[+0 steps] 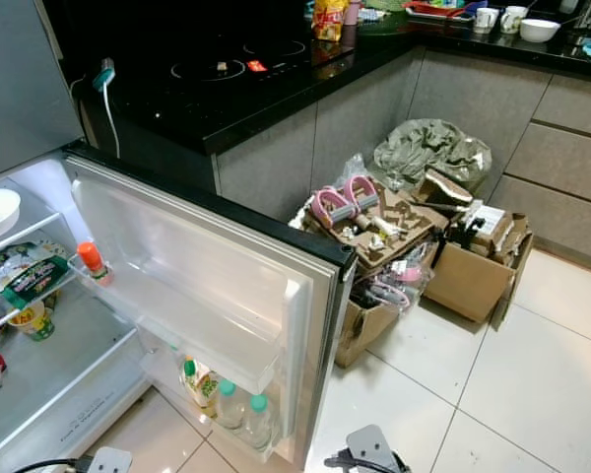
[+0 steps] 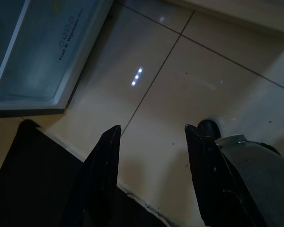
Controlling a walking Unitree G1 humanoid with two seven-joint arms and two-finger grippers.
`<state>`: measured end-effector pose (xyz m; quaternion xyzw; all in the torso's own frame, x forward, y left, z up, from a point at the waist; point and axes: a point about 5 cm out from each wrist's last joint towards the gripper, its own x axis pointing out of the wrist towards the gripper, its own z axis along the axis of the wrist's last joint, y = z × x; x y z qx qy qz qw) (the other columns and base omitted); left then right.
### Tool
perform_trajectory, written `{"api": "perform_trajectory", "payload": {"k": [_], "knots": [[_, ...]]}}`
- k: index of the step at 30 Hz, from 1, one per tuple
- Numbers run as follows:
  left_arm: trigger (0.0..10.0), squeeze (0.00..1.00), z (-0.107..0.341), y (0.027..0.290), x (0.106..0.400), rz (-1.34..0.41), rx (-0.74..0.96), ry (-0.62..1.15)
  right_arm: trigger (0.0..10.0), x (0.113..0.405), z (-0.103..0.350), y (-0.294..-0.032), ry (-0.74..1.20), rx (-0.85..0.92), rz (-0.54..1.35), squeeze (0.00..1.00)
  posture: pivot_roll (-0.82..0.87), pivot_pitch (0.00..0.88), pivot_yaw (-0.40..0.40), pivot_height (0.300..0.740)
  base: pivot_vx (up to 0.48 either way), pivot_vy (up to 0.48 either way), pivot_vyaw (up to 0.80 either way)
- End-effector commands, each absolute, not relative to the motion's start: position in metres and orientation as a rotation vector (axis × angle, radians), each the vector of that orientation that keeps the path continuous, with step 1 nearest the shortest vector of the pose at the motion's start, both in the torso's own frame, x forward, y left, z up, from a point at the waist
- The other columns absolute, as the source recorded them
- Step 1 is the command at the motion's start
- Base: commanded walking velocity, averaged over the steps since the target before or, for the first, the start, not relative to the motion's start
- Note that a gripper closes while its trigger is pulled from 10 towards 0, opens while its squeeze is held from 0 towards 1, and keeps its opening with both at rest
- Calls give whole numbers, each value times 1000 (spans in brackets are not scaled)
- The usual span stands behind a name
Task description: Restocking fridge
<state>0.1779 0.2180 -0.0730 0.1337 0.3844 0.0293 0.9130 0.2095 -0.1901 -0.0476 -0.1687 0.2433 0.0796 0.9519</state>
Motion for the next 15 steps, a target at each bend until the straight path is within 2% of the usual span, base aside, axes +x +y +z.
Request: {"api": "perform_trajectory", "payload": {"k": [1, 12, 15], "knots": [[10000, 0, -76, 223, 170, 76, 268, 825, 10000, 202, -52, -192, 524, -339, 163, 0, -100, 119, 27, 740, -398, 0, 0], [10000, 0, -76, 223, 171, 82, 267, 827, 10000, 200, -54, -190, 529, -335, 164, 0, -97, 122, 27, 740, -370, 0, 0], [10000, 0, -76, 224, 170, 84, 271, 828, 10000, 200, -54, -190, 529, -335, 165, 0, -98, 122, 26, 740, -89, 0, 0]]}}
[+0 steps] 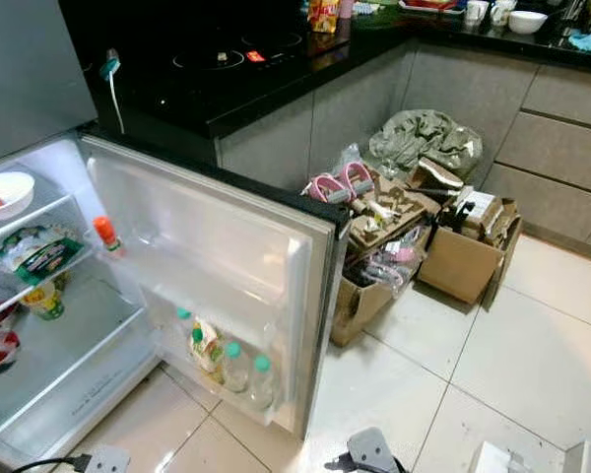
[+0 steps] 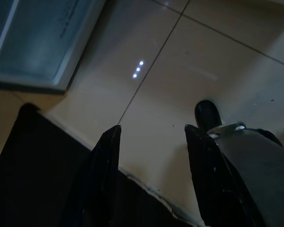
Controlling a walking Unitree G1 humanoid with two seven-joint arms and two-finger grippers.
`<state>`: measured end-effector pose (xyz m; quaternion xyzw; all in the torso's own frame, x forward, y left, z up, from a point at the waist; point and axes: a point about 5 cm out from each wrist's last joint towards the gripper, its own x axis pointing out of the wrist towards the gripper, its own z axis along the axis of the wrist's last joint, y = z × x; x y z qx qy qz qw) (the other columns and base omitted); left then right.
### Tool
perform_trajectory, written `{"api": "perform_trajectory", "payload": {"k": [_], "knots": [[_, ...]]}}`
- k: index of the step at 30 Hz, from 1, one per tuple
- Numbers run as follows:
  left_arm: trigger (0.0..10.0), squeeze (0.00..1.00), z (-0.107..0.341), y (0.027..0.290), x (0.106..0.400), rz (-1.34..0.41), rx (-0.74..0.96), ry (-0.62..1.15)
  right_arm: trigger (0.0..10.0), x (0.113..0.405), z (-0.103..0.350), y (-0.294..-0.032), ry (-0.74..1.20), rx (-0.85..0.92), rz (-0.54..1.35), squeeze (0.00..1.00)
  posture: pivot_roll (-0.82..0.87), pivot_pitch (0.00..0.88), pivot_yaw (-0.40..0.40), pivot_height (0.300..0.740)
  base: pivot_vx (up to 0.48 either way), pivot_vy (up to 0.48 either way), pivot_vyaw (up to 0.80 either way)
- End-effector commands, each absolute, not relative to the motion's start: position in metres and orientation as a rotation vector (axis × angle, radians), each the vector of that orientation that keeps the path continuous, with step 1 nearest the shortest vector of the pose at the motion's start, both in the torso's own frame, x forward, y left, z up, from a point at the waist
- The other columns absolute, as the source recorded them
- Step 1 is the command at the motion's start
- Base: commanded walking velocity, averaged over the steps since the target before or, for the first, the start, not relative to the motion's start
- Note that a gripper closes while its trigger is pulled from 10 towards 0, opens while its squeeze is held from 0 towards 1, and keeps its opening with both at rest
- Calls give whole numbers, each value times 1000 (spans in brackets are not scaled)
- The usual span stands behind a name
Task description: Restocking fridge
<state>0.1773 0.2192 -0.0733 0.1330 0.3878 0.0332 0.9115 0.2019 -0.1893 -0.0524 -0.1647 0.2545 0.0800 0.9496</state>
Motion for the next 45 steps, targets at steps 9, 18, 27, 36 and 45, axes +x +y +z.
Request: {"api": "perform_trajectory", "payload": {"k": [9, 18, 27, 36, 45], "knots": [[10000, 0, -76, 223, 171, 86, 271, 829, 10000, 200, -54, -191, 529, -336, 163, 0, -100, 123, 26, 740, 0, 0, 0], [10000, 0, -75, 224, 171, 89, 267, 821, 10000, 200, -54, -190, 528, -336, 162, 0, -99, 124, 27, 740, 0, 0, 0], [10000, 0, -70, 245, 166, 143, 254, 799, 10000, 262, 2, -203, 260, -355, 105, 0, -96, 137, 50, 740, 0, 0, 0], [10000, 0, -59, 286, 151, 270, 262, 773, 10000, 335, 104, -235, -21, -448, -84, 0, -91, 138, 60, 740, 0, 0, 0], [10000, 0, -41, 303, 143, 245, 263, 672, 10000, 378, 189, -217, -244, -403, 3, 0, -87, 138, 86, 740, 0, 0, 0]]}}
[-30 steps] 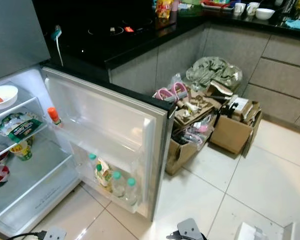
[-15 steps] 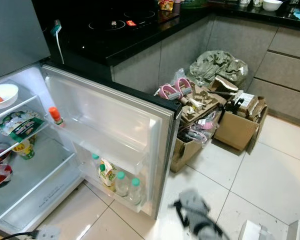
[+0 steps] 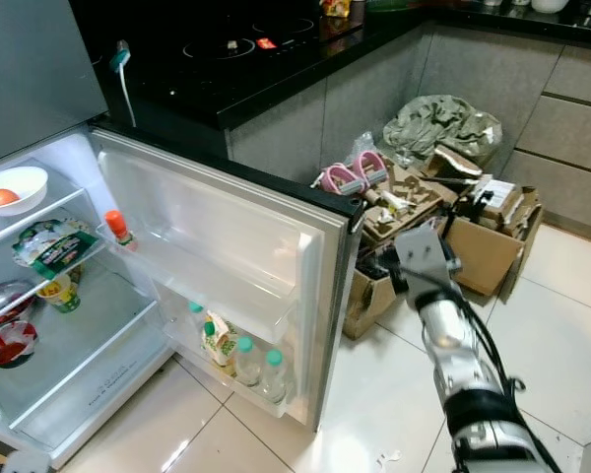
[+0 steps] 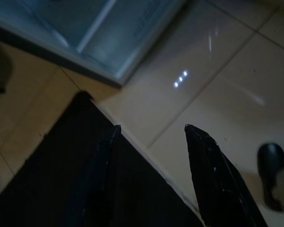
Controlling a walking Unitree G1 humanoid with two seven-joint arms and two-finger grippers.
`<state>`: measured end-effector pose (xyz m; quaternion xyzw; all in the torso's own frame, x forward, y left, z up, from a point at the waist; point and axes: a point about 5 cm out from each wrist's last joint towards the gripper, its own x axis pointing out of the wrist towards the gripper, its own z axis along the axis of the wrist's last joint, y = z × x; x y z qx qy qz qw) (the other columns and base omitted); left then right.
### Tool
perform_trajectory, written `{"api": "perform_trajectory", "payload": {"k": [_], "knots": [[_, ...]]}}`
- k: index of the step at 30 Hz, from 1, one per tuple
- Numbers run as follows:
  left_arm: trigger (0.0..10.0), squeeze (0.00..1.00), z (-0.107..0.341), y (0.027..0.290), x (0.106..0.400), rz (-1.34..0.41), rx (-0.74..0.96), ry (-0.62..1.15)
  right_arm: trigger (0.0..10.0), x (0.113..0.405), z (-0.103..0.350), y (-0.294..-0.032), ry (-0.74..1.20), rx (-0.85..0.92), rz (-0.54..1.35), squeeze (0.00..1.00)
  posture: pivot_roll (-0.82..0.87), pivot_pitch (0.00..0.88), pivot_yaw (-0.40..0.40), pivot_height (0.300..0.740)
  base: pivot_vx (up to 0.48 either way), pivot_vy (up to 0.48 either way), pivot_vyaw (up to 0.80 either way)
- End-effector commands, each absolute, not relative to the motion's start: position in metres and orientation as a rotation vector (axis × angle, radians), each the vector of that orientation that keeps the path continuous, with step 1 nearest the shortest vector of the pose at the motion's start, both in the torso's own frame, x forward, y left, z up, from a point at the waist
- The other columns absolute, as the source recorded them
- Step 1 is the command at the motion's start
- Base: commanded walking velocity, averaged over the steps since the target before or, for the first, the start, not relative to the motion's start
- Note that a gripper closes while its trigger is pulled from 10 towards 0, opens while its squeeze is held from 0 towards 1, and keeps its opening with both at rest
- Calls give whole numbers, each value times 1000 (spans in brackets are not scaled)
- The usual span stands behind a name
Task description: Restocking fridge
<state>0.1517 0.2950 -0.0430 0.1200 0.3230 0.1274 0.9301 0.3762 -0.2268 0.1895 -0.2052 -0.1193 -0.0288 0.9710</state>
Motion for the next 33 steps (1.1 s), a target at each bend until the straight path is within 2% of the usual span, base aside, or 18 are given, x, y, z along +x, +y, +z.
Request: {"api": "perform_trajectory", "payload": {"k": [1, 5, 6, 8, 9, 17, 18, 19, 20, 21, 22, 23, 24, 28, 29, 30, 33], "knots": [[10000, 0, -40, 303, 140, 230, 264, 670, 10000, 381, 194, -211, -259, -404, 33, 0, -87, 138, 86, 740, 0, 0, 0], [10000, 0, -42, 297, 124, 169, 267, 691, 10000, 388, 207, -197, -284, -414, 74, 0, -88, 139, 91, 740, 0, 0, 0], [10000, 0, -45, 289, 105, 118, 262, 724, 10000, 392, 216, -183, -310, -417, 126, 0, -81, 139, 92, 740, 0, 0, 0], [10000, 0, -46, 287, 99, 108, 259, 733, 10000, 393, 218, -178, -319, -412, 150, 0, -81, 139, 92, 740, 0, 0, 0], [10000, 0, -49, 283, 85, 79, 261, 766, 10000, 390, 219, -162, -339, -380, 268, 0, -77, 140, 90, 740, 0, 0, 0], [10000, 0, -64, 292, 48, 62, 252, 909, 10000, 372, 210, -123, -338, -312, 603, 0, -76, 142, 91, 740, 0, 0, 0], [10000, 0, -70, 296, 36, 54, 256, 983, 10000, 363, 207, -102, -333, -293, 714, 0, -84, 141, 92, 740, 0, 0, 0], [10000, 0, -70, 296, 36, 54, 256, 983, 10000, 363, 207, -102, -333, -293, 714, 0, -84, 141, 92, 740, 0, 0, 0], [10000, 0, -76, 301, 22, 45, 273, 1069, 10000, 333, 211, -51, -367, -243, 960, 0, -91, 140, 92, 740, 0, 0, 0], [10000, 0, -76, 303, 19, 43, 280, 1087, 10000, 312, 220, -24, -394, -148, 1085, 0, -92, 139, 92, 740, 0, 0, 0], [10000, 0, -76, 303, 19, 43, 280, 1087, 10000, 312, 220, -24, -394, -148, 1085, 0, -92, 139, 92, 740, 0, 0, 0], [10000, 0, -76, 304, 20, 38, 286, 1087, 10000, 275, 243, 9, -447, 23, 1271, 0, -87, 138, 89, 740, 0, 0, 0], [10000, 0, -76, 303, 21, 37, 286, 1086, 10000, 265, 249, 16, -465, 58, 1320, 0, -87, 138, 89, 740, 0, 0, 0], [10000, 0, -76, 303, 27, 46, 275, 1066, 10000, 261, 252, 18, -486, 56, 1317, 0, -79, 136, 84, 740, 0, 0, 0], [10000, 0, -77, 299, 34, 48, 257, 1047, 10000, 285, 227, -4, -414, 17, 1163, 0, -77, 136, 79, 740, 0, 0, 0], [10000, 0, -77, 299, 34, 48, 257, 1047, 10000, 285, 227, -4, -414, 17, 1163, 0, -77, 136, 79, 740, 0, 0, 0], [10000, 0, -76, 299, 34, 39, 246, 1025, 10000, 299, 190, -38, -293, -53, 1003, 0, -83, 138, 68, 740, 0, 0, 0]]}}
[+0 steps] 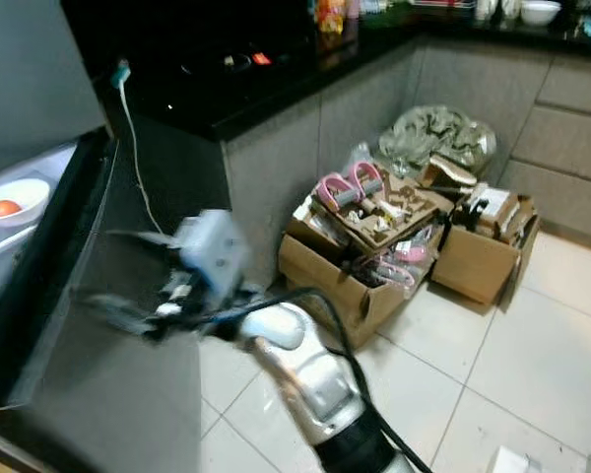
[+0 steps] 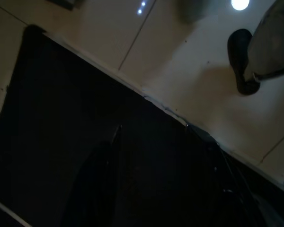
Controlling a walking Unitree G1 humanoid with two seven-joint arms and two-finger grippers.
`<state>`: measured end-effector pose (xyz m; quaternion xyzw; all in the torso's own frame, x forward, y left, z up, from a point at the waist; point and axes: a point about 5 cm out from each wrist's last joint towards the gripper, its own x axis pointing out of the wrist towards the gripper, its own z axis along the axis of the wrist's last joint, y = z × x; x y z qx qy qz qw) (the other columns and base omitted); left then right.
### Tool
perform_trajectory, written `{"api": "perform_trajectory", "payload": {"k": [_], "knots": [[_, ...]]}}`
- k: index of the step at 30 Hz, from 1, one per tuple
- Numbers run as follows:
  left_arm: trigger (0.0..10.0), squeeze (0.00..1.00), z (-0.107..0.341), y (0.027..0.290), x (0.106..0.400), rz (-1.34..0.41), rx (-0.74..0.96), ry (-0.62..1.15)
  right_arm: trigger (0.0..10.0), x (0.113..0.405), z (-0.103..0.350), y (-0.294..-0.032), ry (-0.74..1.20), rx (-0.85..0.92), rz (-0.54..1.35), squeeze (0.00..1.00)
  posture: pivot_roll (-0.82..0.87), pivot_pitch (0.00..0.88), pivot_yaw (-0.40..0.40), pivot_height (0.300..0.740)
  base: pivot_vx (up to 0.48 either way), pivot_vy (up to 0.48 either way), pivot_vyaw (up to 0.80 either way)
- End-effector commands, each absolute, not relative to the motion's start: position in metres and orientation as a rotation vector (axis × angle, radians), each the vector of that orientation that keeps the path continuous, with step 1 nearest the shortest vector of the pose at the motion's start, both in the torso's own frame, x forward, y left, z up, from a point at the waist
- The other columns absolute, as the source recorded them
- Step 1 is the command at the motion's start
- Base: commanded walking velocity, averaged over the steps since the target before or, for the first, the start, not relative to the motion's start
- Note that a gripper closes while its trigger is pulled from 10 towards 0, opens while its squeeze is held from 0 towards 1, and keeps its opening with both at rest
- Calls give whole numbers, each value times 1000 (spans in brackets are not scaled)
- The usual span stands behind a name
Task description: Restocking fridge
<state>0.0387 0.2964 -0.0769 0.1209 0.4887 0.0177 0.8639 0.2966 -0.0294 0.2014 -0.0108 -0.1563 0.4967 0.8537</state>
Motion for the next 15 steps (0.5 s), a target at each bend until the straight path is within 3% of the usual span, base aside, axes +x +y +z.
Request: {"api": "perform_trajectory", "payload": {"k": [1, 4, 5, 10, 15], "knots": [[10000, 0, -76, 299, 34, 39, 246, 1025, 10000, 299, 190, -38, -293, -53, 1003, 0, -83, 138, 68, 740, 0, 0, 0], [10000, 0, -75, 302, 32, 45, 242, 1009, 10000, 295, 161, -62, -164, -120, 908, 0, -87, 141, 62, 740, 0, 0, 0], [10000, 0, -75, 302, 33, 56, 238, 1007, 10000, 289, 133, -75, -41, -128, 850, 0, -90, 141, 59, 740, 0, 0, 0], [10000, 0, -75, 302, 34, 66, 235, 996, 10000, 276, 84, -90, 126, -209, 780, 0, -90, 142, 54, 740, 0, 0, 0], [10000, 0, -74, 301, 38, 74, 223, 965, 10000, 258, 16, -120, 357, -246, 573, 0, -88, 141, 51, 740, 0, 0, 0]]}}
